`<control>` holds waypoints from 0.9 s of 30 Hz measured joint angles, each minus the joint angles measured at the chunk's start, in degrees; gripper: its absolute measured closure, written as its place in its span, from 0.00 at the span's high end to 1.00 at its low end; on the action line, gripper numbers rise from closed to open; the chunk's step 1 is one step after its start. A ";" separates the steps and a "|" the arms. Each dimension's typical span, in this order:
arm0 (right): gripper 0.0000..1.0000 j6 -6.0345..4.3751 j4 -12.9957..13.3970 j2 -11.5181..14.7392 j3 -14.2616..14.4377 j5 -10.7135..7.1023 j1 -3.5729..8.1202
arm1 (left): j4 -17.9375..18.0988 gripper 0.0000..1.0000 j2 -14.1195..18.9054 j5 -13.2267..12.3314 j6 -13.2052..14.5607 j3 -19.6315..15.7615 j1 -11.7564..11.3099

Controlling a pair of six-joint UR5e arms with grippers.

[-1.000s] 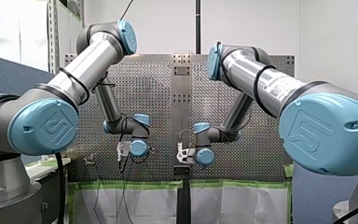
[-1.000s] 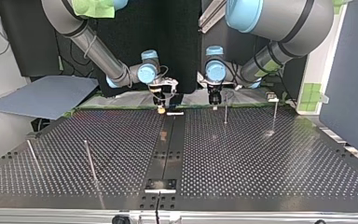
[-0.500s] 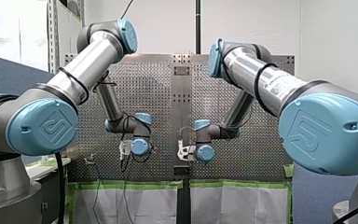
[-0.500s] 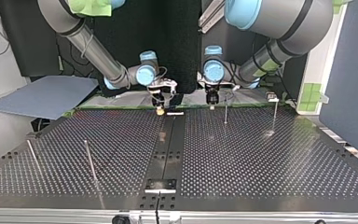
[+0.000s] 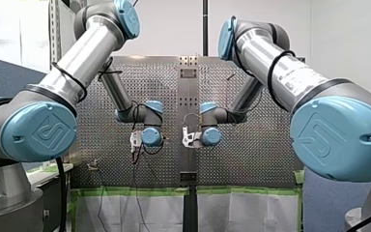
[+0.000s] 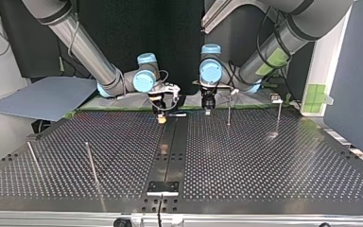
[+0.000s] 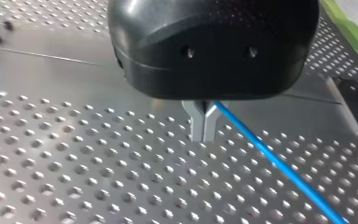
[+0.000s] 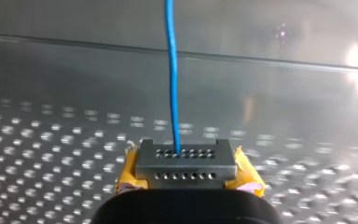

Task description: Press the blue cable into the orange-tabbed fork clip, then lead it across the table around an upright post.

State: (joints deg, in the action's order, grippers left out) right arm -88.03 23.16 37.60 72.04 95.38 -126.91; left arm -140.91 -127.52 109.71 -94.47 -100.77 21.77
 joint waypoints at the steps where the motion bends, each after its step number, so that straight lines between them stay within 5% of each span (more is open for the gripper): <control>1: 0.00 0.00 -0.52 0.51 0.00 -0.01 -0.05 | -0.71 0.00 0.73 0.05 -0.22 0.00 0.15; 11: 0.00 0.26 -5.72 6.39 0.33 0.04 -0.16 | -4.86 0.00 6.05 2.21 -0.90 -0.02 1.28; 27: 0.00 -0.63 -6.03 15.50 2.17 0.37 0.15 | -6.08 0.00 15.16 2.16 -2.74 0.45 2.45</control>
State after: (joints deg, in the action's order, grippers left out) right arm -88.66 17.14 53.10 74.21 95.75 -126.76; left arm -146.99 -112.37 111.88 -97.22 -100.31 24.22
